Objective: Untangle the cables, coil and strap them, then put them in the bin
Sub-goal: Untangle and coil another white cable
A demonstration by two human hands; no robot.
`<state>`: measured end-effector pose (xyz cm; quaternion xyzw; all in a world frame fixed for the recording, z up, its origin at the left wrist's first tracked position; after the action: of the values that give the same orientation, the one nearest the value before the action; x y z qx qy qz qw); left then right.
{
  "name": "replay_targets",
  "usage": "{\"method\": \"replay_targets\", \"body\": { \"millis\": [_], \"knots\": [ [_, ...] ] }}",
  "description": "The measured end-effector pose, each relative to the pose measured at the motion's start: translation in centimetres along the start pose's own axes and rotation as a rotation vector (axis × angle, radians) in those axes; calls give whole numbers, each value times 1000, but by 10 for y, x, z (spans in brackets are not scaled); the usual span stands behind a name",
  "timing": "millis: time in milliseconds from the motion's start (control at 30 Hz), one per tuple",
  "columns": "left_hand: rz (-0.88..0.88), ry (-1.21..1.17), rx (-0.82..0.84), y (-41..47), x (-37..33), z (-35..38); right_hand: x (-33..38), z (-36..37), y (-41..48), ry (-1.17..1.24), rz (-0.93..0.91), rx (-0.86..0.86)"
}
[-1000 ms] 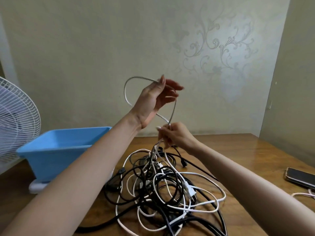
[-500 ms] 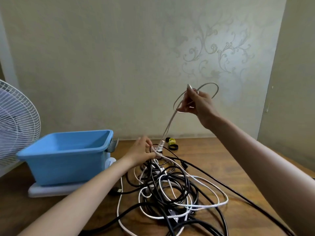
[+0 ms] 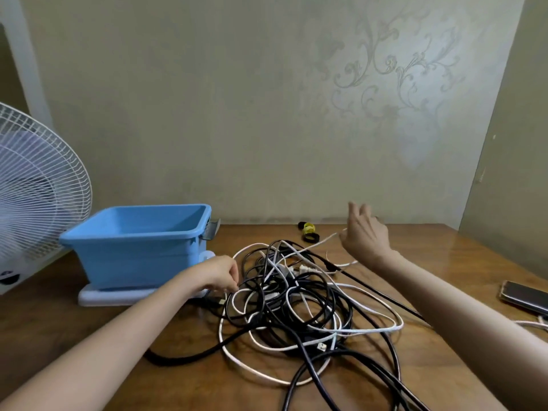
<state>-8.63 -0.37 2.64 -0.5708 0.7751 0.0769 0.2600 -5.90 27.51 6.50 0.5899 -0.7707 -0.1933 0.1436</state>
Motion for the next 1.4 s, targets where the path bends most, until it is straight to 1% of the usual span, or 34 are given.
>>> {"method": "replay_targets", "body": {
  "millis": [33,67,100,133,167,200,233,267,300,333,433,533,600,667,700,733,767,800,867,900,933,1000,1033,1067,1100,1133,1167,1200,1233,1300,1333,1367,1400],
  "knots": [
    [-19,15,54,-5,2,6,11,-1,-10,54,-80,-158],
    [-28,22,70,-6,5,13,25,-5,-19,99,-205,-320],
    [-13,33,52,-6,7,20,39,-8,-30,127,-359,-449],
    [17,24,10,-4,8,27,55,-11,-41,157,-550,-508],
    [48,-32,-40,-3,10,34,69,-10,-52,222,-747,-460],
    [62,-122,-71,-2,12,38,82,-8,-63,290,-913,-334],
    [67,-212,-86,-1,13,39,92,-2,-71,322,-1029,-186],
    [59,-301,-86,-2,14,37,100,6,-77,312,-1083,-65],
    [51,-385,-81,-5,15,35,104,14,-81,263,-1093,9],
    [39,-478,-73,-8,16,31,106,21,-82,230,-1079,25],
    [-1,-844,-63,-18,18,20,99,23,-79,267,-1031,-38],
    [13,-1171,-98,-21,21,3,95,17,-74,300,-990,-105],
    [16,-1324,-96,-21,20,-8,91,13,-70,295,-957,-135],
    [15,-1421,-38,-24,20,-16,85,9,-63,323,-937,-85],
    [30,-1458,22,-26,20,-18,83,7,-60,362,-915,-46],
    [63,-1491,95,-27,20,-20,79,5,-57,424,-860,3],
    [103,-1518,158,-29,21,-21,72,5,-52,507,-766,54],
    [137,-1541,179,-32,24,-24,61,8,-46,605,-643,89],
    [174,-1591,134,-37,31,-28,29,15,-34,728,-379,105],
    [184,-1597,78,-39,35,-30,10,19,-30,704,-294,98],
    [210,-1579,1,-40,37,-33,-6,24,-27,646,-252,110],
    [273,-1497,-148,-41,29,-41,-21,31,-26,471,-265,232],
    [315,-1442,-197,-45,18,-46,-19,31,-29,396,-284,306],
    [365,-1378,-234,-47,3,-52,-14,31,-31,356,-301,329],
    [414,-1321,-263,-48,-12,-58,-6,25,-32,360,-301,280],
    [466,-1271,-287,-49,-29,-64,4,16,-34,420,-294,172],
    [518,-1235,-301,-50,-45,-71,16,4,-36,534,-285,57],
    [580,-1189,-305,-49,-61,-77,28,-9,-37,703,-286,-10],
    [638,-1125,-304,-50,-75,-81,41,-24,-37,899,-315,10],
    [727,-937,-294,-53,-101,-88,66,-51,-33,1239,-403,170],
    [757,-855,-282,-56,-111,-92,75,-63,-29,1350,-405,228],
    [775,-803,-282,-58,-119,-96,81,-74,-24,1416,-389,238],
    [789,-778,-309,-58,-124,-101,84,-83,-18,1423,-357,199]
  ]
}}
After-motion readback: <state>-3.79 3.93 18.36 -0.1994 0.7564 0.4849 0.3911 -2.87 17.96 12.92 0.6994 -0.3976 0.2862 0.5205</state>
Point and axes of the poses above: each hand's wrist, its own y-axis towards the middle knuckle, its own z-axis out of the palm, x = y × z, the point moved 2 cm from there along y, towards the middle knuckle, and after that the axes turned 12 degrees about -y, right-handed, at the moved point
